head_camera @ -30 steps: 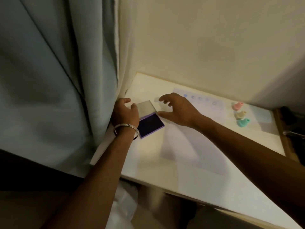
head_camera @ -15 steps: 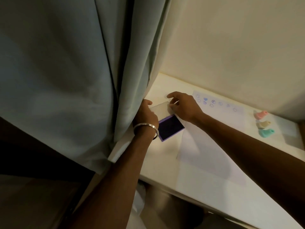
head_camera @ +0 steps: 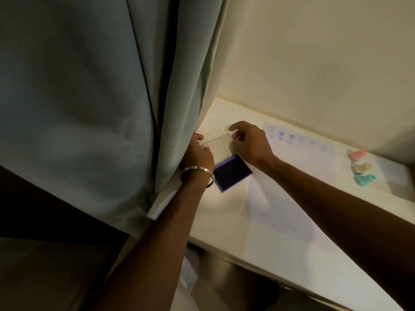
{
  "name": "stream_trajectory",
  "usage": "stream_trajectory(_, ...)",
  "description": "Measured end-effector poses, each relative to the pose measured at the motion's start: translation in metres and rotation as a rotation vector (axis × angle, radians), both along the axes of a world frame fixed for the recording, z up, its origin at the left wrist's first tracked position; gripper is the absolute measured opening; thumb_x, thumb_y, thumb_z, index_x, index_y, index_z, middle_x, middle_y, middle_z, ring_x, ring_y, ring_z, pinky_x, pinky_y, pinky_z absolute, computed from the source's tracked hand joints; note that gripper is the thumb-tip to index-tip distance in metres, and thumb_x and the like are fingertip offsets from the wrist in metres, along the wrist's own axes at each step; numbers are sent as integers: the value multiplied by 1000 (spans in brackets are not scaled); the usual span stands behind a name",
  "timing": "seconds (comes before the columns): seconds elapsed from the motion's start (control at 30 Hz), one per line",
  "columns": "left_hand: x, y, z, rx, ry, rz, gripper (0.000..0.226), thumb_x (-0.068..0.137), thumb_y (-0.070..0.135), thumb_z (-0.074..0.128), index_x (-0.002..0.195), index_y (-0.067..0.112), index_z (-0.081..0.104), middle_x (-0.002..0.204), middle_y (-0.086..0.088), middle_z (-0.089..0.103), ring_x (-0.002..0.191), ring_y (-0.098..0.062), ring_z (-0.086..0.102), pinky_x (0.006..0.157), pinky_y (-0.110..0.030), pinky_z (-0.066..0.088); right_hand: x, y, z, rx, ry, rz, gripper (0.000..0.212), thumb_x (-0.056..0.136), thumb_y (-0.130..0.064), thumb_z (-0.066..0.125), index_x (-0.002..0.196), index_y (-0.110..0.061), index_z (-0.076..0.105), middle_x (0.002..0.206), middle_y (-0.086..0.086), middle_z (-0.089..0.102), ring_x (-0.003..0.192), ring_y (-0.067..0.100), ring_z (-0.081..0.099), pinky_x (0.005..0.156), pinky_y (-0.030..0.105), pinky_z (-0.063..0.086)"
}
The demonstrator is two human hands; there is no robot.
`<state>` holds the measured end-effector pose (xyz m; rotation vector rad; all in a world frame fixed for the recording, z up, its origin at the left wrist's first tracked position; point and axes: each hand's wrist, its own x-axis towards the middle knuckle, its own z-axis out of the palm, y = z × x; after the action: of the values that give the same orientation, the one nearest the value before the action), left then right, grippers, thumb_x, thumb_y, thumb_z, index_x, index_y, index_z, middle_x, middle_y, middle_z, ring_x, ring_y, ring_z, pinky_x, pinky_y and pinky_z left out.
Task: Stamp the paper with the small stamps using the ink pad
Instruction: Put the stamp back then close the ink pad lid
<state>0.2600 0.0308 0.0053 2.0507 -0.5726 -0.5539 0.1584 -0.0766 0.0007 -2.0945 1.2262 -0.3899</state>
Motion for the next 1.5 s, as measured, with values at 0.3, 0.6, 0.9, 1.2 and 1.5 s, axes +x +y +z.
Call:
stream_trajectory(0.3,5,1,7,-107,188,-107,27,87,13,66,112,6,64,109,-11,69,88,-20,63,71,-23,50,-10,5,3,-42,-76,25,35,93,1,50,119,-18,64,104,-3,59,99,17,57,79,20,44)
stream_trajectory(0.6,2,21,9,-117,57,-336,27,85,16,68,109,3,67,91,0,64,73,-6,59,52,-3,44,-39,15,15,-43,-185,-5,11,91,-2,59,97,-12,61,102,-1,66,96,21,61,80,27,55)
stream_trajectory(0.9,-5,49,7,-124,-72,-289,23,86,17,67,108,8,70,104,-4,72,87,-15,65,68,-12,49,-55,35,20,-107,-197,38,8,91,-8,61,96,-14,62,95,-6,68,90,15,64,76,24,53)
stream_trajectory(1.2,-25,64,5,-201,-147,-237,23,85,12,68,107,11,71,104,-4,74,95,-15,69,82,-28,57,-64,48,4,-93,-410,-10,11,91,-8,63,94,-19,67,94,-11,71,89,2,66,77,18,54)
stream_trajectory(1.5,-23,74,2,-250,-262,-210,21,85,12,68,105,13,73,102,-1,75,92,-10,69,81,-24,57,-67,55,-10,-63,-478,8,18,93,-5,60,98,-20,68,98,-8,73,91,10,68,79,32,59)
